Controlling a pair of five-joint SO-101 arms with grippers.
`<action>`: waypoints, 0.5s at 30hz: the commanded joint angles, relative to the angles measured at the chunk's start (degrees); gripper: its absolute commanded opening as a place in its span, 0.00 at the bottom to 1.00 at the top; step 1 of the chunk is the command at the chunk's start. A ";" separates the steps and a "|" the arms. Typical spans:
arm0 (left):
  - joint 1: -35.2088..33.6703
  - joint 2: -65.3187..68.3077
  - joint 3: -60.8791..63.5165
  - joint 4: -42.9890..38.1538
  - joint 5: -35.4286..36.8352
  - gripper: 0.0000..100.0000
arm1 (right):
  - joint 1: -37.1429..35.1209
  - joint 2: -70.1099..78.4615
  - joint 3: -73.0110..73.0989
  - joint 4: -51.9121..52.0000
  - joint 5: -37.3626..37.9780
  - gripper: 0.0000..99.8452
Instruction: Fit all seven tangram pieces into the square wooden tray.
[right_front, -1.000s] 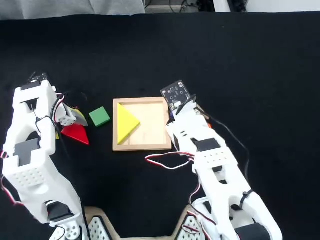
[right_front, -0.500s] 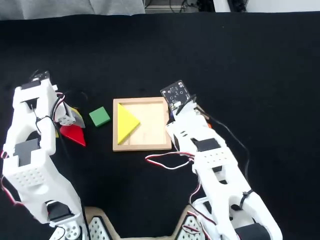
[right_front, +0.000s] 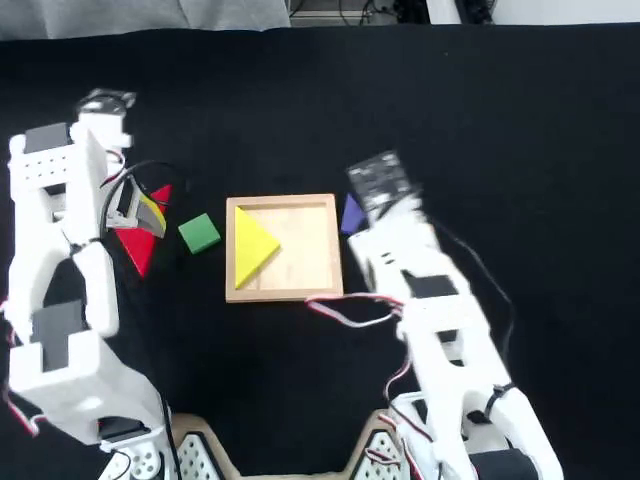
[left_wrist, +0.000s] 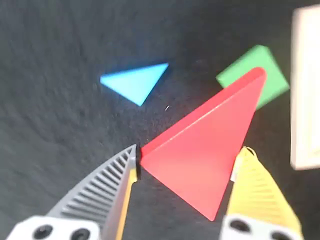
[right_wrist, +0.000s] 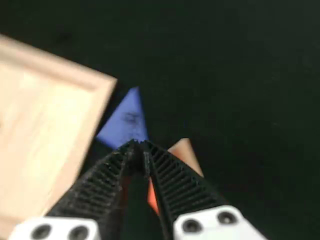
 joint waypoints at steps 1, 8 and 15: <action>4.09 -6.95 -3.03 0.18 -8.18 0.24 | 5.45 -1.98 -1.01 -2.55 -6.24 0.01; 14.11 -7.12 -3.03 0.09 -15.91 0.24 | 15.74 -1.89 -1.01 -5.80 -18.37 0.01; 26.68 -7.03 -3.38 0.00 -26.20 0.24 | 18.99 -1.89 -1.01 -5.80 -22.15 0.01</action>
